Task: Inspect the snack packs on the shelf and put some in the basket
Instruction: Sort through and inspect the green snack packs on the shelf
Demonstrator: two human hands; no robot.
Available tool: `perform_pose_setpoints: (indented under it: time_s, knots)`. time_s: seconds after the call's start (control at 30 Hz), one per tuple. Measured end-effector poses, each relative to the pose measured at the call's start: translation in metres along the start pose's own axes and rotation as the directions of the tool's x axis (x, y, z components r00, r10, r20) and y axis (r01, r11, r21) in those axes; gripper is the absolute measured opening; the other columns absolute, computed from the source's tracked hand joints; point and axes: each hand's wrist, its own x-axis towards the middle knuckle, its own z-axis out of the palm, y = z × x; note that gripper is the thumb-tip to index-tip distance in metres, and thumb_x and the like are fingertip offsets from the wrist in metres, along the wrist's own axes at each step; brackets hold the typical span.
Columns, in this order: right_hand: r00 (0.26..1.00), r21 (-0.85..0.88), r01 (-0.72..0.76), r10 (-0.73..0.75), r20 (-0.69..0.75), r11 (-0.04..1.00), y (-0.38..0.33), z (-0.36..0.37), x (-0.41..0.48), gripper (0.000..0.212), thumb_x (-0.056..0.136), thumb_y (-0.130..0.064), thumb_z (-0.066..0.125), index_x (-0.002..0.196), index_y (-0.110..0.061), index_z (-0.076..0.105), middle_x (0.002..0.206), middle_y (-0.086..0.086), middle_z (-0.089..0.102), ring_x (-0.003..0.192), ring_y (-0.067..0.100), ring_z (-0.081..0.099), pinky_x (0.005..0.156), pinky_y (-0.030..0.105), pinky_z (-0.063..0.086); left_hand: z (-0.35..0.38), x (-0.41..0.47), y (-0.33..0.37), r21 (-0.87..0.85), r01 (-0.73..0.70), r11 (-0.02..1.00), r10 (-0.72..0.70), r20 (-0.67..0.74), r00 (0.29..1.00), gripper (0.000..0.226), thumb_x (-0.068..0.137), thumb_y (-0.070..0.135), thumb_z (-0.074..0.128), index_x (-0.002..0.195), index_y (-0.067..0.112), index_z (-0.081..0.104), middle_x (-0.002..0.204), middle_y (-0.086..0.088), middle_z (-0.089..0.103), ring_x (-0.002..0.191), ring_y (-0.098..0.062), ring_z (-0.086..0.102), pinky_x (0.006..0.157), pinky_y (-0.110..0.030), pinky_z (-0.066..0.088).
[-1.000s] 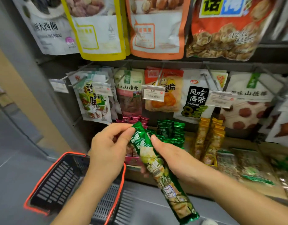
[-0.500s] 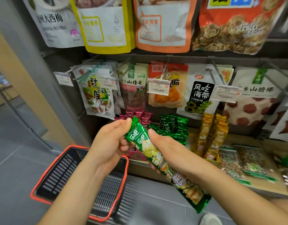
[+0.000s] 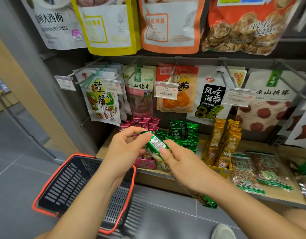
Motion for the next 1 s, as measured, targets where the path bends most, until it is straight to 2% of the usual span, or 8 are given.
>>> perform_pose_setpoints:
  time_s: [0.13,0.27,0.37,0.47,0.57,0.63,0.73,1.0]
  knots:
    - [0.999,0.022,0.035,-0.036,0.028,0.999,0.002,0.000,0.000,0.030,0.104,-0.035,0.035,0.131,-0.025,0.044,0.090,0.000,0.058,0.078,0.014,0.051,0.068,0.033,0.040,0.002,0.002,-0.001,-0.069,-0.004,0.998,-0.001,-0.074,0.997,0.022,0.089,0.015,0.063,0.075,0.022,0.077,0.082,-0.004,0.073,0.079,-0.014,0.068,0.069,-0.026,0.056]
    - [0.997,0.117,0.063,-0.067,0.029,0.991,0.002,-0.003,0.001,0.033,0.102,-0.035,0.042,0.134,-0.030,0.044,0.109,-0.004,0.061,0.096,0.012,0.056,0.087,0.038,0.047,0.001,0.002,0.001,-0.140,-0.032,0.990,0.014,-0.128,0.992,0.027,0.089,0.009,0.061,0.070,0.019,0.077,0.079,-0.005,0.072,0.076,-0.013,0.066,0.066,-0.027,0.053]
    - [0.995,0.213,0.037,-0.056,0.087,0.976,0.002,-0.008,0.002,0.033,0.098,-0.046,0.046,0.128,-0.033,0.050,0.101,-0.013,0.063,0.089,0.005,0.059,0.086,0.033,0.050,-0.002,0.004,0.003,-0.215,-0.055,0.975,0.013,-0.189,0.982,0.030,0.090,0.009,0.059,0.068,0.019,0.077,0.077,-0.004,0.072,0.074,-0.011,0.065,0.068,-0.027,0.053]
    - [0.979,0.192,-0.021,-0.019,0.205,0.981,0.002,-0.010,0.000,0.044,0.093,-0.060,0.038,0.110,-0.022,0.055,0.090,-0.001,0.063,0.081,0.017,0.062,0.083,0.041,0.052,-0.010,0.008,0.004,-0.316,-0.096,0.944,0.010,-0.264,0.964,0.031,0.091,0.012,0.060,0.067,0.019,0.078,0.073,-0.001,0.071,0.071,-0.009,0.064,0.065,-0.021,0.053]
    - [0.993,0.215,-0.011,-0.014,0.116,0.977,0.002,-0.005,0.000,0.054,0.088,-0.065,0.035,0.094,-0.015,0.055,0.076,0.000,0.057,0.065,0.015,0.057,0.069,0.041,0.050,-0.013,0.010,0.002,-0.364,-0.127,0.923,0.026,-0.269,0.963,0.023,0.090,0.023,0.065,0.070,0.020,0.078,0.072,0.003,0.068,0.070,-0.005,0.061,0.064,-0.017,0.053]
    - [1.000,0.211,0.001,-0.007,0.029,0.978,0.001,0.002,-0.001,0.055,0.089,-0.066,0.033,0.089,-0.015,0.054,0.073,-0.001,0.057,0.062,0.014,0.055,0.063,0.035,0.045,-0.012,0.010,0.001,-0.364,-0.142,0.921,0.058,-0.231,0.971,0.013,0.081,0.032,0.070,0.083,0.021,0.076,0.076,0.006,0.068,0.073,-0.004,0.061,0.065,-0.018,0.052]
    - [0.999,0.218,0.005,0.006,-0.050,0.976,0.002,0.015,-0.004,0.051,0.088,-0.070,0.028,0.083,-0.025,0.051,0.070,-0.005,0.058,0.064,0.012,0.055,0.062,0.033,0.043,-0.011,0.012,0.000,-0.383,-0.150,0.911,0.068,-0.220,0.973,0.043,0.069,0.035,0.075,0.106,0.014,0.068,0.079,0.007,0.069,0.074,-0.005,0.062,0.064,-0.018,0.051]
    - [0.988,0.045,0.067,-0.060,-0.144,0.997,0.003,0.023,-0.011,0.046,0.092,-0.065,0.019,0.093,-0.027,0.046,0.076,-0.002,0.061,0.070,0.024,0.057,0.063,0.041,0.044,-0.008,0.011,-0.006,-0.362,-0.124,0.924,0.101,-0.082,0.992,0.027,0.067,0.027,0.076,0.085,0.011,0.064,0.073,0.002,0.067,0.069,-0.010,0.064,0.065,-0.025,0.054]
